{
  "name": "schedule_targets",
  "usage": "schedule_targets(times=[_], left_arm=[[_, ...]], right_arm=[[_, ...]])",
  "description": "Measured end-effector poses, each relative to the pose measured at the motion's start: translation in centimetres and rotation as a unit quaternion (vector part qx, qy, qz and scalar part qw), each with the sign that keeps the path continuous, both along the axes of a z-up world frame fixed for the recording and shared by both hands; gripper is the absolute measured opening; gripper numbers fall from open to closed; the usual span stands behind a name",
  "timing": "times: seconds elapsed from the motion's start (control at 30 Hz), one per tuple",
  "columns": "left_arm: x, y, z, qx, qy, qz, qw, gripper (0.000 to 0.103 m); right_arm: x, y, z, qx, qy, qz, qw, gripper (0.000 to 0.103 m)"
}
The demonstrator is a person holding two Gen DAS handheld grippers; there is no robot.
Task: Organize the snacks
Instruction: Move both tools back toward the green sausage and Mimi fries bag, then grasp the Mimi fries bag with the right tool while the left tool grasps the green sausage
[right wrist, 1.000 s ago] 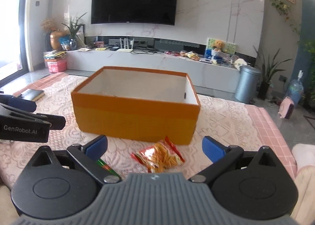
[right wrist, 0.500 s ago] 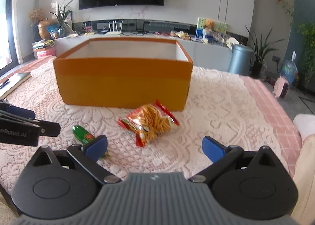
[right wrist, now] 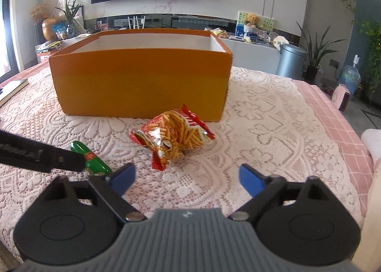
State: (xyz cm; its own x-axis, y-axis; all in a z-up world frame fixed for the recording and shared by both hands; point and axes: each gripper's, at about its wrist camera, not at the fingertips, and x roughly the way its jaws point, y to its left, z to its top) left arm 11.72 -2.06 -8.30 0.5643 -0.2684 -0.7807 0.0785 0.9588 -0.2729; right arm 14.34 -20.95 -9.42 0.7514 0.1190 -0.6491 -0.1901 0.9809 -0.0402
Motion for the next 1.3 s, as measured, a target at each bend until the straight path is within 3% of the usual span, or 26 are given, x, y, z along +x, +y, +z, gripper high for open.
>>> schedule_targets(times=[0.13, 0.57, 0.6, 0.67, 0.77, 1.0, 1.3], left_arm=[[1.0, -0.5, -0.6, -0.004, 0.020, 0.012, 0.9997, 0.066], [3.9, -1.3, -1.7, -0.022, 0.056, 0.056, 0.9966, 0.066], [4.1, -1.6, -1.8, -0.020, 0.057, 0.058, 0.9965, 0.067], [4.5, -2.0, -1.8, -0.015, 0.057, 0.060, 0.9965, 0.067], [5.0, -2.4, -2.0, -0.008, 0.058, 0.061, 0.9964, 0.067], [6.2, -2.4, -1.7, 0.001, 0.064, 0.058, 0.9962, 0.041], [4.1, -0.4, -0.7, 0.030, 0.068, 0.034, 0.9967, 0.034]], right_arm=[[0.4, 0.6, -0.3, 0.004, -0.003, 0.015, 1.000, 0.078], [1.9, 1.8, -2.2, 0.012, 0.008, 0.031, 0.999, 0.034], [2.0, 1.8, -2.2, 0.014, 0.008, 0.030, 0.999, 0.024], [2.2, 1.8, -2.4, 0.014, 0.012, 0.031, 0.999, 0.017], [2.1, 1.7, -2.4, 0.013, 0.010, 0.028, 0.999, 0.014], [1.0, 1.9, -1.7, 0.015, 0.002, 0.033, 0.999, 0.008], [-2.1, 1.7, -0.6, 0.043, 0.028, 0.077, 0.996, 0.006]])
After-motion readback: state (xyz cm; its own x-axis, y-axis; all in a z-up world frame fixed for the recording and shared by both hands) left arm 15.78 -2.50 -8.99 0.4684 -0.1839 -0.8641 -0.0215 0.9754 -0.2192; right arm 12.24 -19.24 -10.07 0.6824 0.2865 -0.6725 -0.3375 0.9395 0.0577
